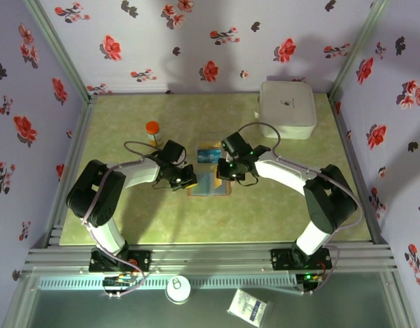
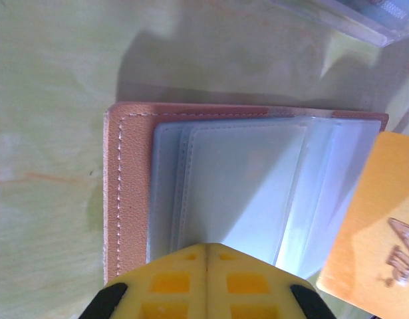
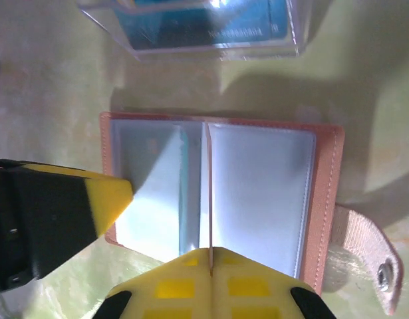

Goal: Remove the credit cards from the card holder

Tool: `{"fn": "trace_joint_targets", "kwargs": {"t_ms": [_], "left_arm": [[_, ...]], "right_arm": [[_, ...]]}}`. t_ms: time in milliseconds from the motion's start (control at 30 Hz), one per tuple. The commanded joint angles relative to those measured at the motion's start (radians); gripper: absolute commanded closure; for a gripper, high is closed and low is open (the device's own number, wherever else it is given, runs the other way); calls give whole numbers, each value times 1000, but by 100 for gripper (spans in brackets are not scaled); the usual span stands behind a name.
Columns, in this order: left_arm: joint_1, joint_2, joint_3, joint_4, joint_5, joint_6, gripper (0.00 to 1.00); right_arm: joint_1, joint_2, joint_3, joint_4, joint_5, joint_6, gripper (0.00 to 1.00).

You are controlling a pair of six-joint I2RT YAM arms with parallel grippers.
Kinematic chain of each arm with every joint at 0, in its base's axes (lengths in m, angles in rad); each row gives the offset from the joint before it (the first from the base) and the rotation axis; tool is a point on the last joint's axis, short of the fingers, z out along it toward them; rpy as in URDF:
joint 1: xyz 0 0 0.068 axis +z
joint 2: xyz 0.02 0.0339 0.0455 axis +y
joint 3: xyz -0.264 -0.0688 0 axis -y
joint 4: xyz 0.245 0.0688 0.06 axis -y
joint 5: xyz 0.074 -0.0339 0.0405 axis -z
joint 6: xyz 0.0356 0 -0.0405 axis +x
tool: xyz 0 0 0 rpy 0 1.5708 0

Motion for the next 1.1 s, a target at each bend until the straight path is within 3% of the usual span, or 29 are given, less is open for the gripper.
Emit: {"fn": "trace_joint_targets", "kwargs": {"t_ms": [0,433,567,833,1067], "left_arm": [[13,-19,-23,-56,-18,32,99],[14,-39,-41,-52,-16,29,98],[16,-51,-29,-63,-15,32,94],[24,-106,-40,-69,-29,18,93],[31,-212,-97,-87,-64,-3,93]], "right_arm": [[-18,-21,71,-95,26,-174,95],[-45,159,437,-375,40,-917,93],[-45,226,541,-455,91,-1164,97],[-69,371,761,-579,122,-1432,100],[-94,522,985,-688,61,-1526,100]]}}
